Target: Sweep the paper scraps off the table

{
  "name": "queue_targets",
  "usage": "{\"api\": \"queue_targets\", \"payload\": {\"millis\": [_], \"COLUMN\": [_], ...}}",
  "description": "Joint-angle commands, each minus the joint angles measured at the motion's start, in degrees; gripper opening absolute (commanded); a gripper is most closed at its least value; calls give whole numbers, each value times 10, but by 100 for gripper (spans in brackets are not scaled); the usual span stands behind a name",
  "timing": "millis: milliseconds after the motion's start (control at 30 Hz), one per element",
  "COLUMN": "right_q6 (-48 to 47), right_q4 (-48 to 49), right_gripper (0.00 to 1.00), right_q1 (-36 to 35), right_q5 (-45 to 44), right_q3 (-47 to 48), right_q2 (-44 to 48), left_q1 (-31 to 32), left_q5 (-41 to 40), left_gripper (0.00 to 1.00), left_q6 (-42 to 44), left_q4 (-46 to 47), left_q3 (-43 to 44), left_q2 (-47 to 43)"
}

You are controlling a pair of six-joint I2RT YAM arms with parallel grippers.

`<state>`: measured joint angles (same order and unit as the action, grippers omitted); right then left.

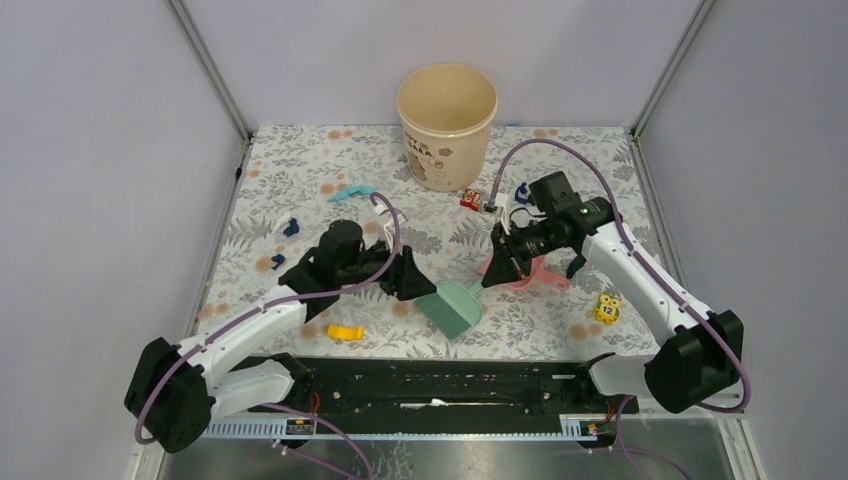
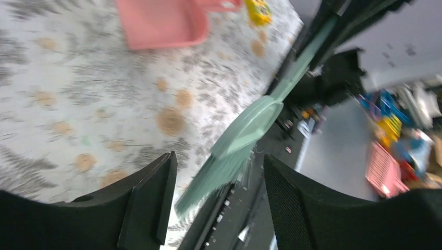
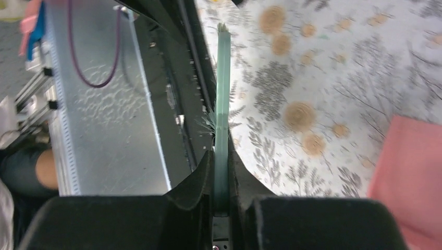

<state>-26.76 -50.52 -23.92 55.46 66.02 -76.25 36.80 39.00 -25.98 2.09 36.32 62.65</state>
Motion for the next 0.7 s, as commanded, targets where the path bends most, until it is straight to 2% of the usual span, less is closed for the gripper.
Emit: {"api": "queue_targets", "payload": {"millis": [0, 133, 267, 333, 467, 667], "right_q6": [94, 152, 168, 177, 193, 228], "right_q4": [34, 35, 26, 35, 53, 91], "right_gripper": [0, 0, 0, 0, 0, 0], "right_q1": [34, 131, 225, 289, 411, 452], "right_q5": [-115, -149, -253, -293, -304, -393], "right_q3": [26, 72, 107, 112, 113, 77], "right_q2": [45, 76, 101, 114, 141, 180], "left_q1": [2, 20, 64, 91, 145, 201], "left_q5": [-232, -322, -385, -416, -442, -474], "left_gripper": [67, 67, 65, 63, 61, 59], "left_q6": [-3, -46, -81, -83, -80, -73], "left_q4": [-88, -89, -89, -88, -56, -79], "left_q3": [41, 36, 68, 97, 167, 348], "left_q2": [-60, -88, -38, 16, 137, 360]}}
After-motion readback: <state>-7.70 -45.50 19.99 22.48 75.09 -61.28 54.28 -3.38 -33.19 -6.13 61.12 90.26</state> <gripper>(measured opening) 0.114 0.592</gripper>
